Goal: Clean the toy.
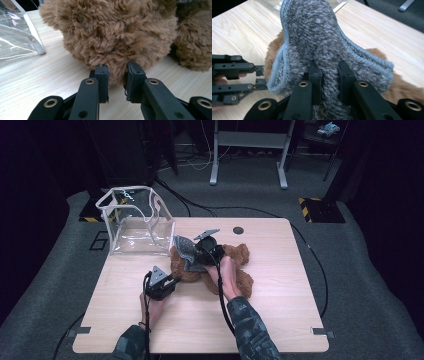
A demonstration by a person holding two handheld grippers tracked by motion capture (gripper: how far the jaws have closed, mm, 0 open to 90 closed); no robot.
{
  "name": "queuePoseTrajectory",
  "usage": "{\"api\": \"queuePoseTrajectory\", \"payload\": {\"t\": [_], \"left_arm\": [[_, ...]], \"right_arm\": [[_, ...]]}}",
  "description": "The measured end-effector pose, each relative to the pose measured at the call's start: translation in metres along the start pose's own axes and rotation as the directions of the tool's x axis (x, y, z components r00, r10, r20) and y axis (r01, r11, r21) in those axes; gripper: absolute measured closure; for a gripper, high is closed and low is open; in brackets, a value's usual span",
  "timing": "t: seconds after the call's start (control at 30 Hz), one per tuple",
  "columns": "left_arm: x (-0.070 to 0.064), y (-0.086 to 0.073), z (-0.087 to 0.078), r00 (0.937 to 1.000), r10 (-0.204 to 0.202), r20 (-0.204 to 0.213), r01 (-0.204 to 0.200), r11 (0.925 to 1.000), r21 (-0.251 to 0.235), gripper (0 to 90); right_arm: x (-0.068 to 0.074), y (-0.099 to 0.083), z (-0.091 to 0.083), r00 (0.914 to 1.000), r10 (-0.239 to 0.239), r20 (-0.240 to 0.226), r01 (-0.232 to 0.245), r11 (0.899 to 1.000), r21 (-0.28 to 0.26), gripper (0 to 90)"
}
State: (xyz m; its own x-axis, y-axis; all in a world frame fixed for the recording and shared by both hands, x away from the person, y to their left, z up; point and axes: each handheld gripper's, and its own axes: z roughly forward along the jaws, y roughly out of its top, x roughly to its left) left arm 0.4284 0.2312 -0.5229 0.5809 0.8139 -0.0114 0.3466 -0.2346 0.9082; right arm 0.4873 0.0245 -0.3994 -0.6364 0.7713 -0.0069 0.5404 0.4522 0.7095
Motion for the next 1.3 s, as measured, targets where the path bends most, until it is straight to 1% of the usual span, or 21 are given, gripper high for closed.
{"api": "queuePoseTrajectory", "payload": {"t": [0.03, 0.07, 0.1, 0.13, 0.2, 0.23, 0.27, 0.37, 0.5, 0.57, 0.6, 0.63, 0.73, 0.8, 1.0, 1.07, 1.1, 1.13, 1.17, 1.2, 1.3], "left_arm": [[0.0, 0.0, 0.0, 1.0, 0.0, 0.0, 0.0, 1.0, -0.003, 74.6], [0.0, 0.0, 0.0, 1.0, 0.0, 0.0, 0.0, 1.0, -0.003, 74.7], [0.001, 0.0, 0.0, 1.0, -0.004, 0.005, 0.004, 0.9999, -0.01, 74.7], [0.0, 0.0, 0.0, 1.0, -0.005, 0.008, 0.005, 0.9999, -0.014, 74.7], [0.0, 0.0, -0.001, 0.9999, 0.0, 0.011, 0.0, 0.9999, -0.017, 74.7], [0.0, 0.0, -0.001, 0.9999, 0.0, 0.011, 0.0, 0.9999, -0.017, 74.8], [0.0, 0.0, -0.001, 0.9999, 0.002, 0.011, -0.002, 0.9998, -0.018, 74.8], [0.0, 0.0, -0.001, 1.0, 0.004, 0.007, -0.004, 0.9999, -0.016, 75.0], [-0.001, 0.0, -0.001, 1.0, 0.0, 0.007, 0.0, 0.9997, -0.024, 75.2], [-0.001, 0.0, -0.002, 0.9999, 0.008, 0.007, -0.008, 0.9997, -0.022, 75.3], [0.0, 0.0, -0.002, 0.9999, 0.008, 0.008, -0.008, 0.9997, -0.023, 75.4], [0.0, 0.0, -0.002, 0.9999, 0.008, 0.008, -0.008, 0.9997, -0.023, 75.4], [-0.001, 0.0, -0.002, 1.0, 0.007, 0.005, -0.007, 0.9997, -0.025, 75.5], [0.0, 0.0, -0.002, 1.0, 0.002, 0.004, -0.002, 0.9997, -0.026, 75.7], [0.0, 0.0, -0.002, 1.0, -0.003, 0.005, 0.003, 0.9996, -0.027, 75.7], [0.0, 0.0, -0.002, 1.0, 0.002, 0.009, -0.002, 0.9996, -0.028, 75.7], [0.0, 0.0, -0.002, 1.0, 0.002, 0.009, -0.002, 0.9996, -0.028, 75.7], [0.0, -0.001, -0.002, 1.0, 0.001, 0.005, -0.001, 0.9993, -0.037, 75.7], [-0.001, -0.001, -0.002, 1.0, 0.001, 0.005, -0.001, 0.9993, -0.037, 75.6], [-0.001, -0.001, -0.002, 1.0, 0.003, 0.007, -0.002, 0.9995, -0.033, 75.6], [0.0, -0.001, -0.003, 0.9999, -0.001, 0.013, 0.002, 0.9994, -0.036, 75.6]], "right_arm": [[-0.002, -0.001, 0.004, 1.0, -0.008, -0.004, 0.008, 1.0, -0.013, 77.0], [-0.001, -0.001, 0.005, 0.9999, 0.014, -0.006, -0.014, 1.0, -0.004, 77.0], [-0.002, -0.001, 0.006, 0.9999, 0.009, -0.006, -0.01, 1.0, -0.013, 77.0], [-0.001, -0.001, 0.005, 0.9997, 0.021, -0.013, -0.021, 1.0, -0.022, 77.0], [0.001, 0.0, 0.001, 0.9998, 0.006, -0.021, -0.007, 0.999, -0.053, 77.0], [0.001, 0.0, 0.001, 0.9998, 0.006, -0.021, -0.007, 0.999, -0.053, 77.0], [0.007, 0.002, 0.001, 0.9995, -0.007, -0.032, 0.005, 0.999, -0.053, 77.0], [0.018, -0.004, 0.008, 0.9994, -0.026, -0.023, 0.026, 0.999, -0.032, 77.4], [0.021, -0.015, 0.006, 0.9991, -0.022, -0.035, 0.021, 0.999, -0.039, 77.6], [0.023, -0.024, 0.005, 0.9988, -0.02, -0.045, 0.019, 1.0, -0.022, 77.7], [0.026, -0.034, 0.005, 0.9986, -0.024, -0.048, 0.023, 1.0, -0.012, 77.9], [0.026, -0.034, 0.005, 0.9986, -0.024, -0.048, 0.023, 1.0, -0.012, 77.9], [0.027, -0.05, 0.012, 0.998, -0.008, -0.063, 0.009, 1.0, 0.017, 78.2], [0.029, -0.062, 0.021, 0.9971, 0.007, -0.076, -0.004, 0.999, 0.035, 78.3], [0.035, -0.07, 0.031, 0.9971, 0.003, -0.076, 0.002, 0.998, 0.066, 78.3], [0.036, -0.075, 0.036, 0.9967, 0.0, -0.081, 0.008, 0.995, 0.096, 78.3], [0.036, -0.075, 0.036, 0.9967, 0.0, -0.081, 0.008, 0.995, 0.096, 78.3], [0.036, -0.077, 0.038, 0.9968, 0.011, -0.079, -0.003, 0.994, 0.11, 78.2], [0.037, -0.08, 0.042, 0.9962, 0.011, -0.087, 0.002, 0.99, 0.142, 78.0], [0.038, -0.082, 0.044, 0.9963, 0.003, -0.086, 0.01, 0.988, 0.152, 77.8], [0.035, -0.078, 0.033, 0.9955, 0.003, -0.095, 0.009, 0.992, 0.128, 77.7]]}}
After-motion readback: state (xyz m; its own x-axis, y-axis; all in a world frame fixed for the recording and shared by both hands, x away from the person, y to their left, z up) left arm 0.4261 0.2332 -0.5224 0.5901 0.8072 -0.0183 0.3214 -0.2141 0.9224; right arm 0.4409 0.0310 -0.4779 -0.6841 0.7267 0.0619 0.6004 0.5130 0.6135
